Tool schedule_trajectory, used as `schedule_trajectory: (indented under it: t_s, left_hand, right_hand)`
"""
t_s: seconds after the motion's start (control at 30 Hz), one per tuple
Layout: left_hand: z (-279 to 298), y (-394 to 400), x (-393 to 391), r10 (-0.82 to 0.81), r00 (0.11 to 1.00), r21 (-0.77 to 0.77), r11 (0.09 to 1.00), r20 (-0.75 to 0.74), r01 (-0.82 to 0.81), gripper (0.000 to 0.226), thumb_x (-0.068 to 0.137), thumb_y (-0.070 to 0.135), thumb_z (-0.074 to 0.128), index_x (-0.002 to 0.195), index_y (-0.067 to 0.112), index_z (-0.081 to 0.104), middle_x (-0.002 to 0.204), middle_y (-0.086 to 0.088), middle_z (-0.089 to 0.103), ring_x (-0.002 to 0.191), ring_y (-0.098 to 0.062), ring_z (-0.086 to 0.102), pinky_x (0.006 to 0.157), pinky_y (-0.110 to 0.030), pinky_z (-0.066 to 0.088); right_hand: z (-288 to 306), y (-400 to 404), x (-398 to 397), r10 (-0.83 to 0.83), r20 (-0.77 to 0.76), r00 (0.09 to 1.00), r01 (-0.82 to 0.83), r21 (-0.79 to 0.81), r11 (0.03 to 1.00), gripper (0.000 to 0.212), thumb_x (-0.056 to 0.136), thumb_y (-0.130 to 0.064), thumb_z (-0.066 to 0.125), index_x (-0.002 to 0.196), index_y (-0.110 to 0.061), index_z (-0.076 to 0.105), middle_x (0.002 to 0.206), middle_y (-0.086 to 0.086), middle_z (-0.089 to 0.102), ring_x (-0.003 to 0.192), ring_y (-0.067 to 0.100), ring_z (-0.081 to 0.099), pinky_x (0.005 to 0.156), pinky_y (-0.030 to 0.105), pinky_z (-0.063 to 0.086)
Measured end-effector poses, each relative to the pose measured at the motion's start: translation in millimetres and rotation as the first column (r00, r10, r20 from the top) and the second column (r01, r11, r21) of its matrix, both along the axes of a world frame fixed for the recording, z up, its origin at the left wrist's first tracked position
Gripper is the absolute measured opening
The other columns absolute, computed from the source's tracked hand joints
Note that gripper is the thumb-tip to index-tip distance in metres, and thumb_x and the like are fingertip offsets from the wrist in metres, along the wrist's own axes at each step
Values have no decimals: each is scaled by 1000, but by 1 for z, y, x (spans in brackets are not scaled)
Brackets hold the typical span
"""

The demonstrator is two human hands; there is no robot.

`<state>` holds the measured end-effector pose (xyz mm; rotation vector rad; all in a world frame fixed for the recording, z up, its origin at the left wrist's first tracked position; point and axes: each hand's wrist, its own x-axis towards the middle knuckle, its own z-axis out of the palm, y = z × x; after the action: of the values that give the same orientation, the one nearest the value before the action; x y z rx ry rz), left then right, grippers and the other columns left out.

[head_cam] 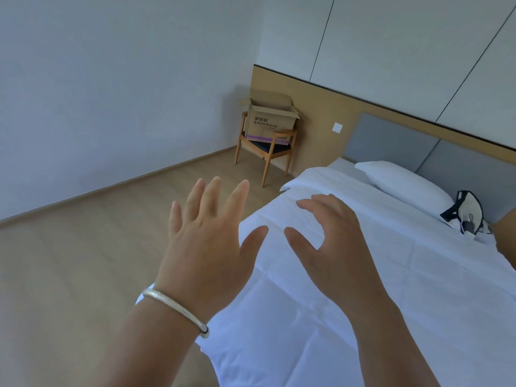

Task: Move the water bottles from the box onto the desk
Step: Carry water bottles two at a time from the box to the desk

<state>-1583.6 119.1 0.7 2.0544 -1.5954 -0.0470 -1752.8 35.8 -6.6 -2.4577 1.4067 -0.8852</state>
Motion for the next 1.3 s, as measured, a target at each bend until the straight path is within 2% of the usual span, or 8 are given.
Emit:
schedule_trajectory:
  t_s: [0.1, 0.23, 0.5, 0.6, 0.7, 0.9, 1.1, 1.3]
  left_hand:
    - [-4, -26, 44, -4, 1000, -2, 1000, 11, 4, 68, 92, 62, 17, 154, 40, -2, 165, 1, -1, 151, -18, -14, 122, -46, 0]
    - [-6, -80, 114, -10, 997, -46, 999, 72, 13, 67, 94, 62, 20, 155, 37, 7, 165, -4, 9, 153, -22, -5, 123, -50, 7]
    - [10, -179, 244, -12, 990, -42, 999, 142, 18, 72, 89, 62, 18, 155, 36, 6, 164, -4, 9, 153, -22, -4, 121, -46, 4]
    - [15, -204, 281, -15, 992, -45, 999, 123, 21, 73, 87, 64, 15, 154, 38, 4, 165, -3, 7, 152, -21, -5, 121, -46, 3]
    - [17, -229, 313, -33, 995, -32, 999, 97, 36, 73, 86, 64, 14, 153, 41, -1, 165, 1, 2, 151, -18, -11, 121, -43, 0]
    - [12, -288, 399, -103, 989, 23, 995, 104, 101, 62, 99, 57, 19, 153, 40, -5, 164, 0, -4, 151, -18, -16, 121, -43, -3]
    - [13, -344, 499, -194, 976, 44, 981, 102, 191, 65, 98, 55, 27, 154, 38, -4, 164, 0, -4, 151, -19, -15, 122, -46, -2]
    - [20, -394, 592, -269, 958, 64, 963, 95, 264, 65, 99, 54, 28, 153, 38, -6, 164, -1, -5, 151, -20, -15, 123, -47, 1]
  right_hand:
    - [-5, -30, 45, -7, 12, 1000, 7, 4, 1000, 46, 90, -52, 54, 132, -33, 54, 143, -13, 43, 135, 3, 28, 106, 21, 18]
    - [-10, -80, 113, -4, 78, 997, 5, -13, 1000, 52, 85, -55, 47, 131, -33, 55, 140, -14, 45, 135, 4, 30, 104, 15, 15]
    - [-9, -180, 248, 36, 126, 991, -39, 19, 999, 63, 81, -63, 39, 134, -32, 55, 144, -12, 42, 137, 6, 29, 111, 28, 27]
    - [-5, -205, 284, 40, 110, 993, -42, 18, 999, 59, 84, -61, 43, 134, -34, 55, 145, -13, 42, 139, 7, 29, 114, 35, 31]
    - [-3, -224, 318, 28, 109, 994, -30, 13, 999, 57, 84, -58, 47, 134, -33, 55, 145, -13, 42, 139, 7, 29, 113, 30, 28]
    - [-8, -268, 400, -60, 123, 991, 60, 4, 998, 57, 83, -56, 48, 133, -31, 56, 141, -11, 44, 137, 9, 33, 112, 31, 30]
    - [-6, -302, 491, -160, 116, 980, 161, 5, 987, 60, 80, -60, 45, 131, -31, 58, 139, -13, 45, 134, 7, 34, 111, 32, 33]
    - [1, -334, 578, -254, 130, 958, 254, 17, 967, 50, 82, -52, 54, 128, -32, 59, 138, -14, 48, 138, 7, 34, 114, 34, 32]
